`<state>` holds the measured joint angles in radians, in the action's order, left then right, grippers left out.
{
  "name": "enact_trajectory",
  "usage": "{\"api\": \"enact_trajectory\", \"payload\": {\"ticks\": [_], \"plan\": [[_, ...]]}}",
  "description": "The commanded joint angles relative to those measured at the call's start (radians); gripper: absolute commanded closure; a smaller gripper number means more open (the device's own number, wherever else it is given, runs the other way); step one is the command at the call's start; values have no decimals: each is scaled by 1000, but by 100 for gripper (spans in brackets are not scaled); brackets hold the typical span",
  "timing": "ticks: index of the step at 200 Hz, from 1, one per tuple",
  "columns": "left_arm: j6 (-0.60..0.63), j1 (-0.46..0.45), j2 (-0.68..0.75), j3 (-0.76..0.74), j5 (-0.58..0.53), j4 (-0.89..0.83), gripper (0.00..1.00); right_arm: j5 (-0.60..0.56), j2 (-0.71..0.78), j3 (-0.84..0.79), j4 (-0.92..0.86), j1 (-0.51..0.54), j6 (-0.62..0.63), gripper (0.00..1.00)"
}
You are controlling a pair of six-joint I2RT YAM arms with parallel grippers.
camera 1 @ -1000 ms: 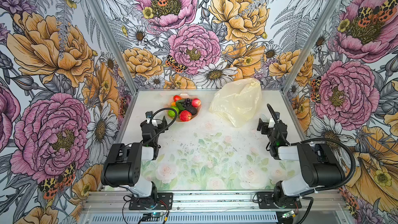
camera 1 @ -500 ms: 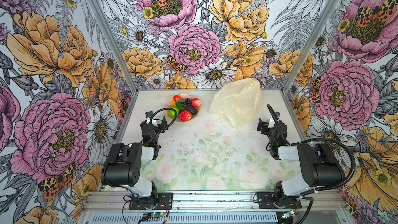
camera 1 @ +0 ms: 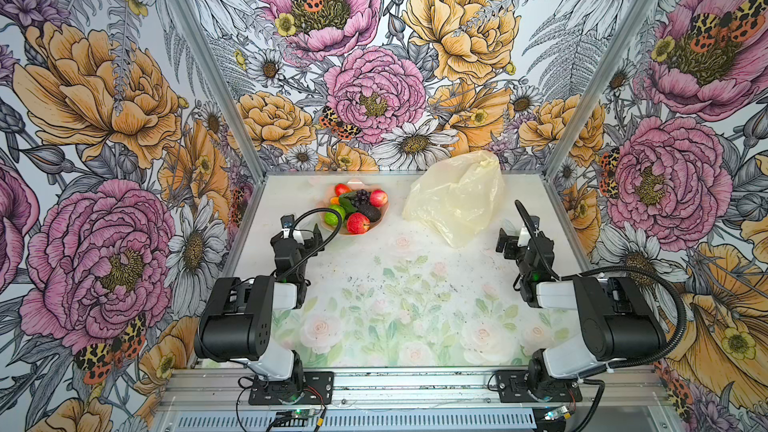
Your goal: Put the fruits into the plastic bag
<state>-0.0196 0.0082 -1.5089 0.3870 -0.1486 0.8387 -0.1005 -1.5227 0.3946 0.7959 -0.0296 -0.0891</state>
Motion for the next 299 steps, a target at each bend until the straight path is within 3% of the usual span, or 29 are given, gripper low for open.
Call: {"api": "enact_trajectory", "payload": {"ticks": [1, 18, 46, 64, 84, 114, 141, 174, 241, 268, 299], "plan": [[-18, -8, 105, 86, -114, -209, 1, -27, 60, 86, -155, -2, -21, 0], [-60, -8, 169, 141, -155, -344, 1, -45, 97, 105, -236, -5, -25, 0], [-264, -6, 289, 260, -190, -705, 1, -89, 212, 108, -382, -12, -85, 0], [-398, -8, 353, 331, -169, -935, 1, -122, 309, 169, -617, -20, -214, 0], [-484, -28, 421, 365, -99, -1082, 1, -31, 376, 288, -892, -33, -291, 0], [-551, -64, 487, 364, 125, -1114, 1, 171, 382, 442, -1115, -32, -392, 2], [-544, -152, 474, 417, 175, -1179, 1, 341, 307, 573, -1233, -9, -460, 4], [-568, -234, 464, 426, 209, -1219, 1, 294, 220, 734, -1347, 107, -444, 3], [-663, -247, 532, 357, 272, -1230, 1, 236, -24, 1072, -1533, 272, -366, 2], [-674, -212, 556, 357, 280, -1263, 1, 189, -150, 1228, -1630, 353, -311, 2], [-736, -81, 588, 334, 351, -1273, 1, 291, -277, 1370, -1638, 424, -363, 2]]}}
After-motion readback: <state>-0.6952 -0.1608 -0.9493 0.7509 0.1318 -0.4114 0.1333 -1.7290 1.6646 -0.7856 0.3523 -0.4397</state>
